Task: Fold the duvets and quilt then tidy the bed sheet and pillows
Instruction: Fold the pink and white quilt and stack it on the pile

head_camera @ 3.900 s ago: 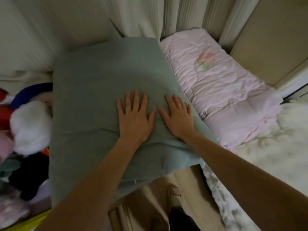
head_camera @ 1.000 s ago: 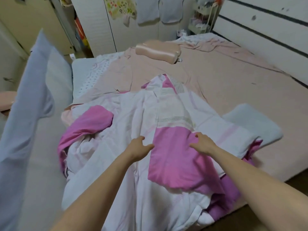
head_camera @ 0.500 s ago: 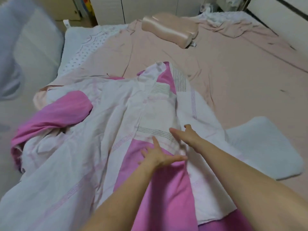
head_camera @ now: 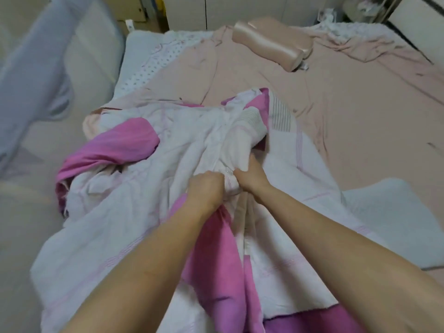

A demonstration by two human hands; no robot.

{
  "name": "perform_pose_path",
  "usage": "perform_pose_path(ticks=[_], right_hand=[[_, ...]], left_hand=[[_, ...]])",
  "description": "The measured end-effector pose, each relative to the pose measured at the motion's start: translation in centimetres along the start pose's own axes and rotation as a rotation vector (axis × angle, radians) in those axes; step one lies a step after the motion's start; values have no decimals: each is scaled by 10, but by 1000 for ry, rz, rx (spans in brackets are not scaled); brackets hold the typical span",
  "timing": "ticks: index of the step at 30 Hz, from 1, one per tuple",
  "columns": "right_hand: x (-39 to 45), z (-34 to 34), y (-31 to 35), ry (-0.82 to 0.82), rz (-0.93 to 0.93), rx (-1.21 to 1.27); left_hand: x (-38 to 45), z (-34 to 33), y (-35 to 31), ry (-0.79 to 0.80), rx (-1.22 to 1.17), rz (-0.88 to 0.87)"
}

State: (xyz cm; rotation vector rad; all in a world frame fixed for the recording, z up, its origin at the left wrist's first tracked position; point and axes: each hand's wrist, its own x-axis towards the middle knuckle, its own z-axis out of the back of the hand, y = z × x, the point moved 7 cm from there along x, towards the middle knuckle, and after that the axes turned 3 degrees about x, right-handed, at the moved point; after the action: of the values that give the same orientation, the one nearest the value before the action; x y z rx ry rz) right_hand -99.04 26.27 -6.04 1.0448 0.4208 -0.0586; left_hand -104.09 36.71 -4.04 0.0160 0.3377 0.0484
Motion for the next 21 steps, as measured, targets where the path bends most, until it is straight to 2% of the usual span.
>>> perform_pose_path(ticks=[5,8,10,12,15,16,17,18,21], right_hand=[[-64,-101,128,183,320,-206],[-129,-177,190,267,445,-267],[-168,-220,214,352,447,-238],[-214,-272,228,493,409,-229],[-251,-319,213,753,306,-388],[-257,-325,204,807,258,-423],[-261,-324,196,811,233,-453],[-262,-313,192,763,234,-485],[-255,-263,182,582,305,-634]], left_hand=[[-81,59,135,-176,294,45],[-154,70,223,-167,325,136],[-192,73,270,-142,345,232],[-238,66,320,-17,386,346],[-278,37,346,379,311,379],[-287,32,347,449,265,367],[-291,31,346,466,224,363],[-285,34,344,412,195,337],[-264,57,322,146,91,246]])
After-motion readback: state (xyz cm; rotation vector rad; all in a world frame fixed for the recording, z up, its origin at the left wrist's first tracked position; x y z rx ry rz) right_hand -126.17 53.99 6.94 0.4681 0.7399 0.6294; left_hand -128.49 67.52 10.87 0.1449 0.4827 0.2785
